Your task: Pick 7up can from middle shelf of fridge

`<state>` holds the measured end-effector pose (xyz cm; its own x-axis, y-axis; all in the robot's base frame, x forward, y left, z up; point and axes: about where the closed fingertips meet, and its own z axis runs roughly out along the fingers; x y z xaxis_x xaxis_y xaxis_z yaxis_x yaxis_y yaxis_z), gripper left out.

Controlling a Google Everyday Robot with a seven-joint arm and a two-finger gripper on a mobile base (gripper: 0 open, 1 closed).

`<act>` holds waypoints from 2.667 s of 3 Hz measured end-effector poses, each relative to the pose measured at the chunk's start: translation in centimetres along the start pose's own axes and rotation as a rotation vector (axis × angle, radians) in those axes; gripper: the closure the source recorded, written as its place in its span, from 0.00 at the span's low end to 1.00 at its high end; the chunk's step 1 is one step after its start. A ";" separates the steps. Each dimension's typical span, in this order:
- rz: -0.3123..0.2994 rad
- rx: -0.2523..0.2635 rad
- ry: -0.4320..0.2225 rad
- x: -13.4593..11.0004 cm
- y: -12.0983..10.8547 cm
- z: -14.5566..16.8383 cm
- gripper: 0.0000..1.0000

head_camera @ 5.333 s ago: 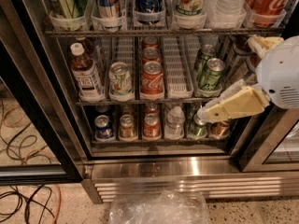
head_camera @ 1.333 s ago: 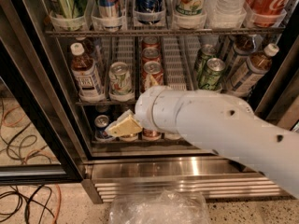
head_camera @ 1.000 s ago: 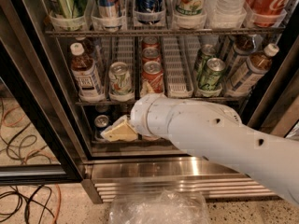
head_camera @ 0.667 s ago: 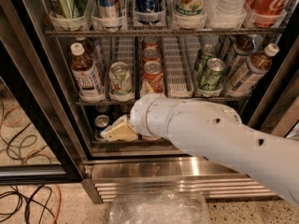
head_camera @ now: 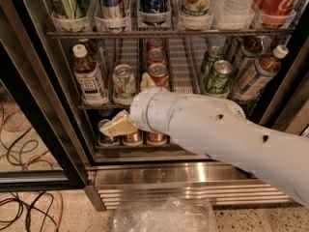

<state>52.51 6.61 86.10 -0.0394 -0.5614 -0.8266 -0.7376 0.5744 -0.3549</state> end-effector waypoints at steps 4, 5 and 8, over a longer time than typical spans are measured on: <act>-0.096 -0.015 -0.017 -1.5 0.0 2.5 0.00; -0.100 0.010 -0.002 -0.3 -0.7 1.7 0.00; -0.157 -0.006 -0.011 -0.5 -0.8 2.9 0.00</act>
Offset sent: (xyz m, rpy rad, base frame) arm 0.0267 0.0514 0.0056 -0.0201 -0.0389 0.1073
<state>55.06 8.19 85.54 0.0836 -0.6375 -0.7659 -0.7381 0.4768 -0.4774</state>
